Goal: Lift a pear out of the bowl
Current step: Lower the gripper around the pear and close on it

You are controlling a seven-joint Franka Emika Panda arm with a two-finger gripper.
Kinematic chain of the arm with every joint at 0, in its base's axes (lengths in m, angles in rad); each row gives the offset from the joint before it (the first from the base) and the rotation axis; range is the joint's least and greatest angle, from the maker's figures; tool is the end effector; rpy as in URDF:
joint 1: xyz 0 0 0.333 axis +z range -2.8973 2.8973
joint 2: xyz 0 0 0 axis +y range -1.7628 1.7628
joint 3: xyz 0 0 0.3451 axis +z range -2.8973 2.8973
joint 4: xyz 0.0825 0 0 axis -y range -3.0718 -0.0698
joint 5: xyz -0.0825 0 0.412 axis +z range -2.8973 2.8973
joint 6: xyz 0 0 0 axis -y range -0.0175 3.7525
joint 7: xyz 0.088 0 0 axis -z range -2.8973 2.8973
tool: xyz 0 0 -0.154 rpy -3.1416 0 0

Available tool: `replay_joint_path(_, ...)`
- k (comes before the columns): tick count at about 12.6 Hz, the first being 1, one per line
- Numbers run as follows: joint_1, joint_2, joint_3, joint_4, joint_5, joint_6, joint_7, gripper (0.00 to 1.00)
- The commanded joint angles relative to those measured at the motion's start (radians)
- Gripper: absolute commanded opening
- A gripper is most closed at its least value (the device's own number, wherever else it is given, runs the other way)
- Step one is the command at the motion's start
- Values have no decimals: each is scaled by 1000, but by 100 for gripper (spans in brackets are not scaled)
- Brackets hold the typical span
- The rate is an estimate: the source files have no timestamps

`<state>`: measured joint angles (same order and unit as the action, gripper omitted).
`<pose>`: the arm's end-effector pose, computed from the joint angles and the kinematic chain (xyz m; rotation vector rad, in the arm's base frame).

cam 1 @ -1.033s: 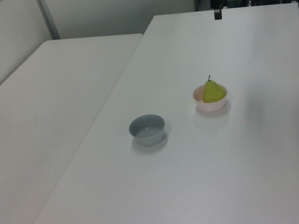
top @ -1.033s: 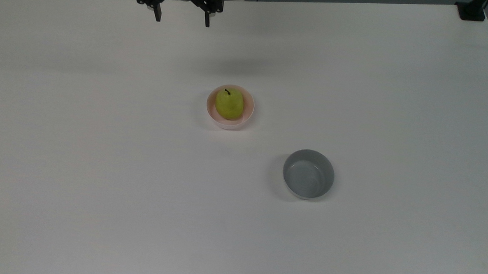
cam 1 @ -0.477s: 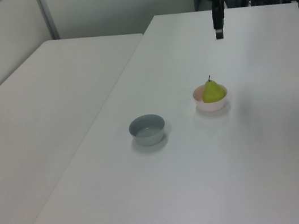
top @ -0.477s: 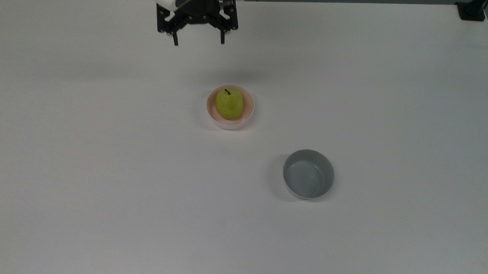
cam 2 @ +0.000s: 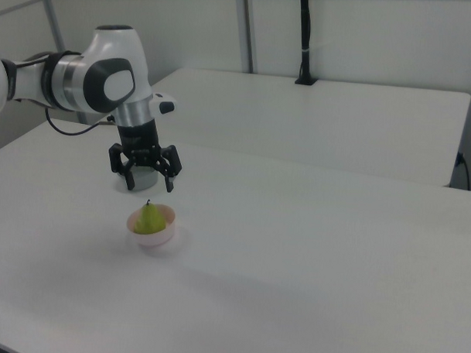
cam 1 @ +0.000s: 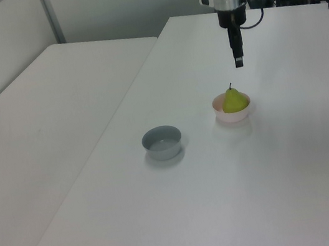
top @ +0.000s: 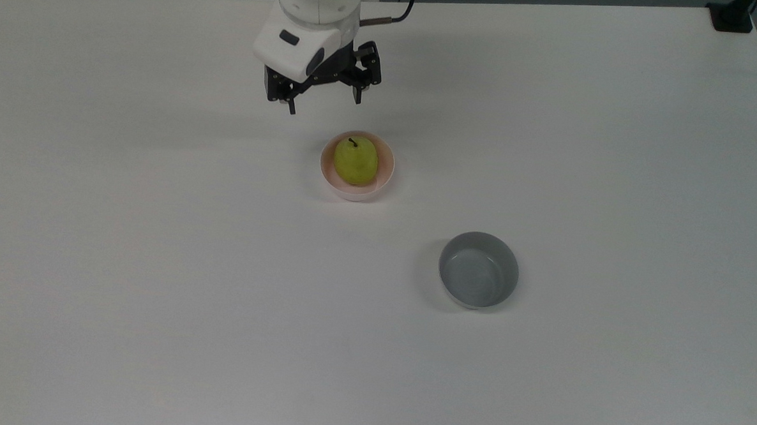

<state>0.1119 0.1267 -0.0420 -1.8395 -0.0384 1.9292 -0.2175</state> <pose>0.6184 0.0396 0.4254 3.0675 0.4664 -0.0618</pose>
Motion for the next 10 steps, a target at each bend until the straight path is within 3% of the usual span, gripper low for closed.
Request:
replay_joint_path(1, 28, 2, -1, -73, -9, 85, -49, 100)
replay_joint_path(10, 49, 94, -1, -72, -29, 158, -49, 100)
